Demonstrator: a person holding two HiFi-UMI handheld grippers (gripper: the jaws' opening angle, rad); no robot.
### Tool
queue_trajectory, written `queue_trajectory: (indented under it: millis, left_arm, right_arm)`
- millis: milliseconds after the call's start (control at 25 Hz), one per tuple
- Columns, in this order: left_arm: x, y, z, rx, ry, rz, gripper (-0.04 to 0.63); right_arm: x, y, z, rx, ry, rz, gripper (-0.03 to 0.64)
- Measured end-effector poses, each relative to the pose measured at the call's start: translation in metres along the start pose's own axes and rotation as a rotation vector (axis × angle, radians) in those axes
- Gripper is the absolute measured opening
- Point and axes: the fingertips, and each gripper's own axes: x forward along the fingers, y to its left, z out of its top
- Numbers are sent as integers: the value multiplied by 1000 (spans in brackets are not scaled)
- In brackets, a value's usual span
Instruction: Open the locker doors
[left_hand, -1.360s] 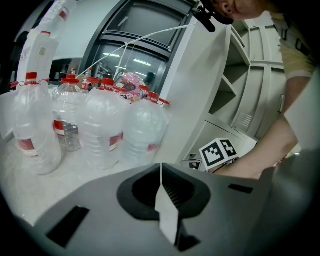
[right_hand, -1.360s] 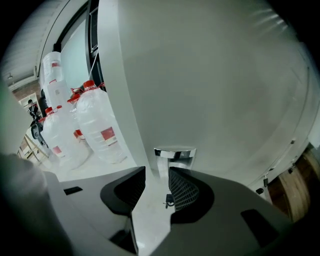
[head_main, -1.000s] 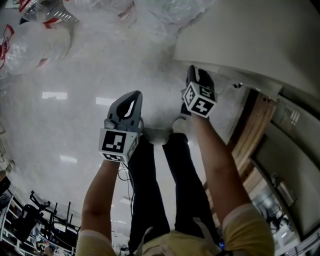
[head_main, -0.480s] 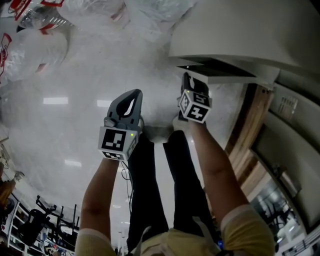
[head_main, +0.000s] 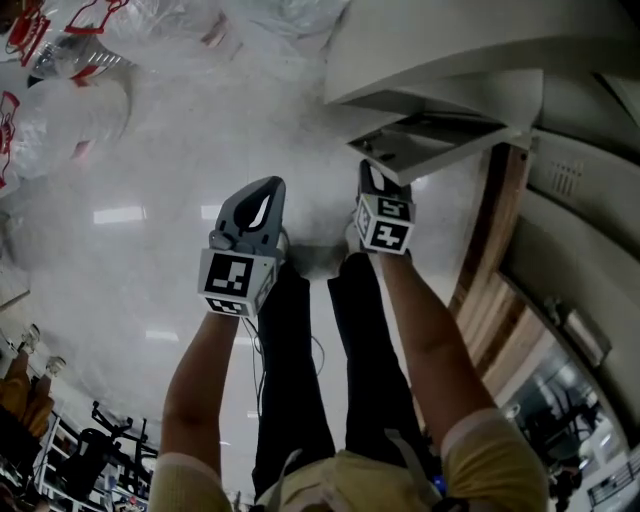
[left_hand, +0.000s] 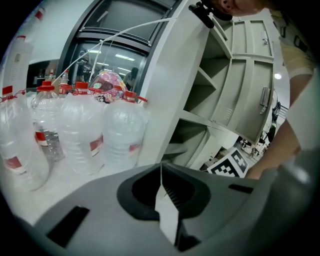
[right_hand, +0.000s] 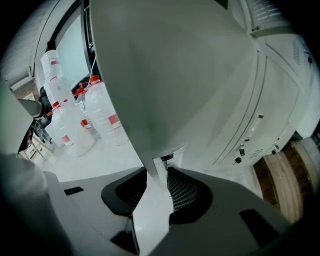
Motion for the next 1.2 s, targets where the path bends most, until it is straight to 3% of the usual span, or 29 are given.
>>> queue_trajectory:
  millis: [600,1200]
  left_arm:
    - [-6,-47,8,56,27,-74,5]
    - [2,-92,11,126,62,-160,5]
  right_arm:
    - [-54,-37,-47,25,44,-74,126]
    - [-110,-90,-80,182,39,-210,126]
